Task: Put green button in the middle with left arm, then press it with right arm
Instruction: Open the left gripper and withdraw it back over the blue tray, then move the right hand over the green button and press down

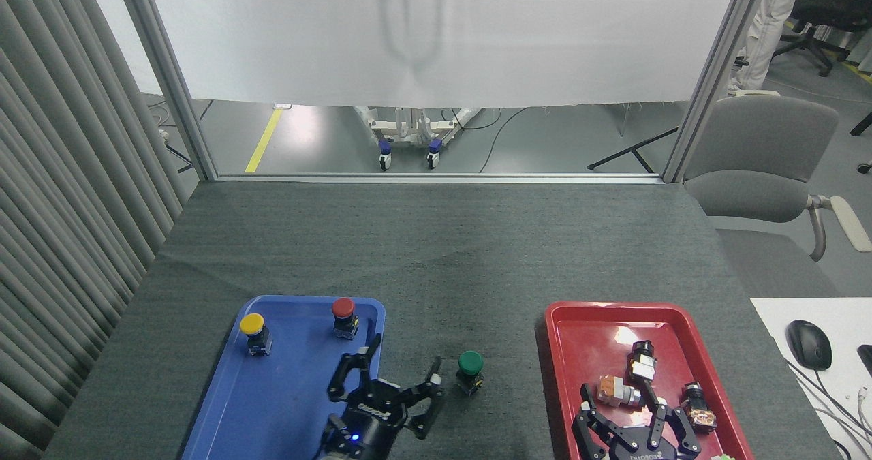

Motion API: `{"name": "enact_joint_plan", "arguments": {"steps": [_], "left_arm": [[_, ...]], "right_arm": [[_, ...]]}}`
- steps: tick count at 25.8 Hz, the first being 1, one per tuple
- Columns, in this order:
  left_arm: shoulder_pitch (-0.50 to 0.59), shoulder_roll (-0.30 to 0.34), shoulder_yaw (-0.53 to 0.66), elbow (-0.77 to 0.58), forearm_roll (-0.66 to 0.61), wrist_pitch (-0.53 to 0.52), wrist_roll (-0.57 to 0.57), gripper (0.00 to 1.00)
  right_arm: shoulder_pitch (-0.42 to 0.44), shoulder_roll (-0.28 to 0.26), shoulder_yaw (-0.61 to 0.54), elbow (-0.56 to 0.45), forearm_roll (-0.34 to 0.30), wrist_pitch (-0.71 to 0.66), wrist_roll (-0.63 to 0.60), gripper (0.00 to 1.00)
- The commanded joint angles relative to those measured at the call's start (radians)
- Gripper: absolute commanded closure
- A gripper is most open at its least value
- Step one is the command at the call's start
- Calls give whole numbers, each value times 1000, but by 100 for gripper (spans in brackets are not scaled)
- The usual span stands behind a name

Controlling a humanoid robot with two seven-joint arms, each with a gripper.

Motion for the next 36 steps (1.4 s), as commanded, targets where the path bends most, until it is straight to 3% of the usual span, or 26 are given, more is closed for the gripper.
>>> {"name": "enact_joint_plan", "arguments": {"steps": [1, 4, 7, 10, 14, 18, 26, 36], "left_arm": [[129, 75, 132, -151, 27, 129, -2, 1], [175, 79, 267, -151, 93, 121, -7, 1], [175, 98, 275, -150, 94, 95, -70, 1], [141, 122, 278, -147, 96, 90, -123, 1], [98, 170, 279, -120, 103, 61, -130, 1], [103, 176, 286, -113, 106, 41, -146, 0], [109, 173, 284, -131, 99, -68, -148, 0], [109, 167, 286, -131, 103, -71, -146, 0]], "right_arm": [[-33, -4, 49, 32, 2, -4, 8, 35], [-53, -1, 80, 38, 6, -12, 8, 60], [-97, -3, 144, 67, 11, -2, 10, 87], [-148, 2, 201, 115, 38, 2, 10, 100], [-209, 17, 277, 184, 46, 68, 10, 100], [-238, 48, 328, 238, 63, 97, 10, 100], [-287, 109, 345, 363, 123, 132, 12, 100], [-304, 115, 348, 457, 133, 177, 76, 100]]}}
